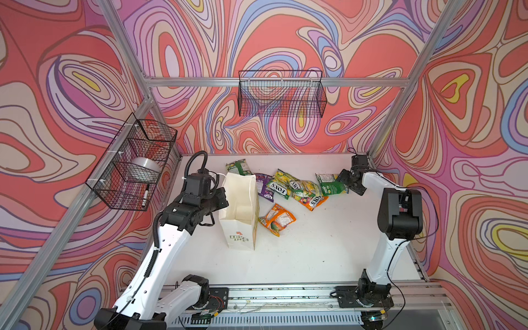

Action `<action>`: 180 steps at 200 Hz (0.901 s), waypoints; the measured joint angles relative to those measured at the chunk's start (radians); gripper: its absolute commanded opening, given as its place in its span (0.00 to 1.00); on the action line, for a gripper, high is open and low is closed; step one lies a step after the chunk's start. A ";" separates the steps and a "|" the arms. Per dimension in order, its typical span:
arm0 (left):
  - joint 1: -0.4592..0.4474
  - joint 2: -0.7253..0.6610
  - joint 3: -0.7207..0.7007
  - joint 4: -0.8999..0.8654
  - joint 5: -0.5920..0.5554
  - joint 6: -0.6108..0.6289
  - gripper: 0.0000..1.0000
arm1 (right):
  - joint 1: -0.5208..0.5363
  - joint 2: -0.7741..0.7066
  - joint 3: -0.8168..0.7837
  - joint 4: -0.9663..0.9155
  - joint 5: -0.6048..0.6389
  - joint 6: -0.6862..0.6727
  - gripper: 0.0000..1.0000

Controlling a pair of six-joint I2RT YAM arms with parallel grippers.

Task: Place the snacks into the paper bag
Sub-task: Pick up the snack from the top-right of the table.

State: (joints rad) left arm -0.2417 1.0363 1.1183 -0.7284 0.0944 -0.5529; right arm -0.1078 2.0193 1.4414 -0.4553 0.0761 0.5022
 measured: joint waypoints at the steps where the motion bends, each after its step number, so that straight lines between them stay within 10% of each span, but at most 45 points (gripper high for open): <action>1: 0.000 0.000 0.000 0.000 0.000 0.000 0.00 | -0.001 0.003 0.000 0.000 -0.002 -0.001 0.99; 69: 0.002 0.000 0.000 0.000 0.007 0.000 0.00 | -0.017 0.065 0.029 -0.004 -0.138 -0.038 0.88; 180: 0.010 -0.001 0.000 0.000 0.014 0.000 0.00 | -0.024 -0.040 -0.135 0.115 -0.323 0.034 0.11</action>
State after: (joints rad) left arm -0.2314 1.0355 1.1183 -0.7284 0.1085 -0.5526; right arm -0.1318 1.9793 1.3060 -0.3405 -0.2474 0.5365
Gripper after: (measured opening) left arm 0.048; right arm 0.155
